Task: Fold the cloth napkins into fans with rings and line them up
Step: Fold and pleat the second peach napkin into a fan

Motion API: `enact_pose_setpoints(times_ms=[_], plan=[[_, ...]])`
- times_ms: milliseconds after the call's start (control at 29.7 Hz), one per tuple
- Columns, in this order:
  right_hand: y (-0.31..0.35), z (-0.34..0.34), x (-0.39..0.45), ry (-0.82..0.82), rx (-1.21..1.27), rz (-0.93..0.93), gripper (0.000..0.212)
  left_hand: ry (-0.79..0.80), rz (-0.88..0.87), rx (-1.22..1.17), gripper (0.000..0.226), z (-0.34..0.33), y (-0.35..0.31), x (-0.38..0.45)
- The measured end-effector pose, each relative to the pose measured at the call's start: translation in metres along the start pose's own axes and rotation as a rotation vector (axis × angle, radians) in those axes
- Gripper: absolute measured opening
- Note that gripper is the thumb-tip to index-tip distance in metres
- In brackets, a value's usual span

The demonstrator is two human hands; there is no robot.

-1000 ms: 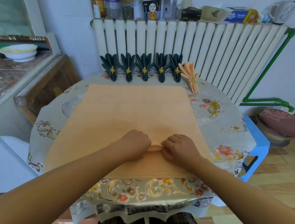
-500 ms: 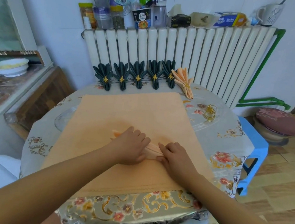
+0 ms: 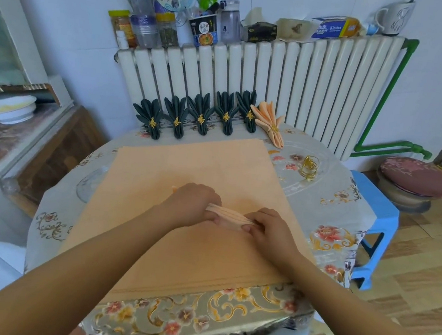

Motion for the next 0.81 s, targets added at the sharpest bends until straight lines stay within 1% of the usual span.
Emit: enact_pose_setpoints(times_ms=[67,135,269,337,438,505,573,674,741,808], plan=[[-0.004,0.008,0.004,0.022,0.011,-0.01,0.023,-0.029,0.077,-0.149,0.024,0.003,0.001,0.004],[-0.012,0.018,0.008,0.019,0.001,-0.032,0.023,-0.044,0.115,-0.248,0.022,0.005,-0.002,0.014],[-0.023,0.032,0.021,-0.021,-0.034,-0.07,0.023,-0.064,0.124,-0.32,0.027,0.011,-0.012,0.033],[-0.026,0.037,0.03,-0.026,-0.048,-0.088,0.023,-0.054,0.127,-0.266,0.026,0.015,-0.016,0.044],[-0.03,0.04,0.044,-0.025,-0.043,-0.101,0.023,-0.022,0.159,-0.047,0.022,0.021,-0.023,0.063],[-0.031,0.041,0.053,-0.03,-0.028,-0.118,0.023,-0.055,0.189,0.048,0.02,0.026,-0.028,0.076],[-0.036,0.043,0.06,-0.034,0.004,-0.148,0.023,-0.089,0.223,0.091,0.019,0.027,-0.033,0.088],[-0.05,0.045,0.068,-0.036,0.054,-0.18,0.027,-0.099,0.254,0.189,0.021,0.026,-0.037,0.103],[-0.064,0.046,0.072,-0.086,0.109,-0.224,0.032,-0.118,0.247,0.244,0.023,0.023,-0.035,0.114],[-0.076,0.048,0.075,-0.185,0.134,-0.285,0.032,-0.14,0.244,0.299,0.025,0.021,-0.031,0.117]])
Point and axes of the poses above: each hand's wrist, its own x-axis towards the middle knuckle, its own z-axis out of the back of the hand, y = z × x, the point moved 2 cm from there along x, towards the middle knuckle, and after that the axes turned 13 degrees about -x, right-handed, at the moved point
